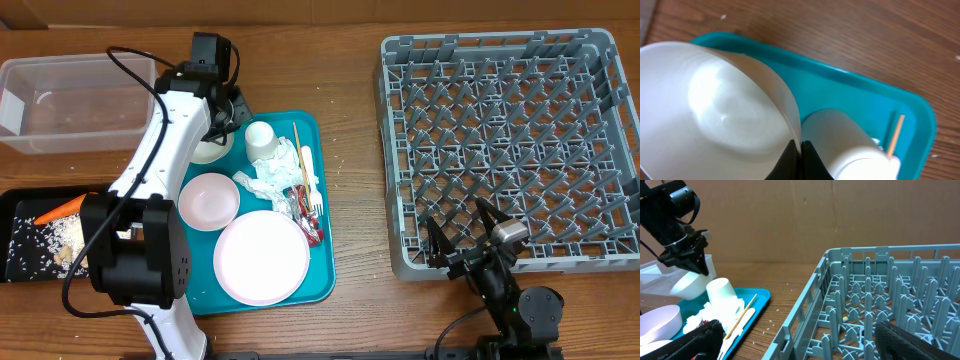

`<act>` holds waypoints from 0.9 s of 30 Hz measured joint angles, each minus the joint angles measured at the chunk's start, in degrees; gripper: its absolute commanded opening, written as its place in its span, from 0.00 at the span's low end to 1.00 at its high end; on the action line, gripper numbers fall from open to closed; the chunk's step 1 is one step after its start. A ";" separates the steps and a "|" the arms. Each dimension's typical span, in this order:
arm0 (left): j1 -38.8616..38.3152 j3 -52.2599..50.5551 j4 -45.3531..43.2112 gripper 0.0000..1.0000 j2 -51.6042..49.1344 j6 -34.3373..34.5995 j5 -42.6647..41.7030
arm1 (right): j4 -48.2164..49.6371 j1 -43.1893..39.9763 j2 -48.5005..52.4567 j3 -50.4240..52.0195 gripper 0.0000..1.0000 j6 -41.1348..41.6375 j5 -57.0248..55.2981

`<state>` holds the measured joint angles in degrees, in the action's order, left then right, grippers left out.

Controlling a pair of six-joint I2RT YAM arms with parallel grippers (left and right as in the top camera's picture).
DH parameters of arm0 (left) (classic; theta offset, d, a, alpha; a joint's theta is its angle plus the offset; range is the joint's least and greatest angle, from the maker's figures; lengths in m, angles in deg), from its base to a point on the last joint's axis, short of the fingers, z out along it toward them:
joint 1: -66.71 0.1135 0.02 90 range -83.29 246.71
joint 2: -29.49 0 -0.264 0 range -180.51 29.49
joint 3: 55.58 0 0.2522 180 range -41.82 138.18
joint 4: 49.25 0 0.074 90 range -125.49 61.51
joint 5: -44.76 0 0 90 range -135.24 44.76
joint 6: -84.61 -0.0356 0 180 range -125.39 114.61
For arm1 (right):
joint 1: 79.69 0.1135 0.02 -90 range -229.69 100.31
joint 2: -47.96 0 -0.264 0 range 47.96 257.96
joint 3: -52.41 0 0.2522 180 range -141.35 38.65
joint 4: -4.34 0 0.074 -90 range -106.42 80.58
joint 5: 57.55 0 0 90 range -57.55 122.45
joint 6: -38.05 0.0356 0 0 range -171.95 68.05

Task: Sort waste into correct bins and load items into the dishwasher rack
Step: 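Carry the emptied white bowl with the left gripper onto the teal tray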

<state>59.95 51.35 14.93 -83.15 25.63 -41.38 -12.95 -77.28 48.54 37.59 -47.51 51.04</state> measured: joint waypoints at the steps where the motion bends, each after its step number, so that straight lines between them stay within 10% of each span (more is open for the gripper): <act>1: 0.00 0.00 0.68 0.04 -0.02 0.24 0.68 | 0.02 0.00 0.00 0.00 1.00 0.02 0.02; 27: -1.79 0.07 2.43 0.12 -3.28 1.05 1.84 | 0.02 0.00 0.00 0.00 1.00 0.04 0.02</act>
<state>58.16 51.41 17.35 -86.43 26.68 -39.55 -12.93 -77.28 48.54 37.59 -47.46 51.06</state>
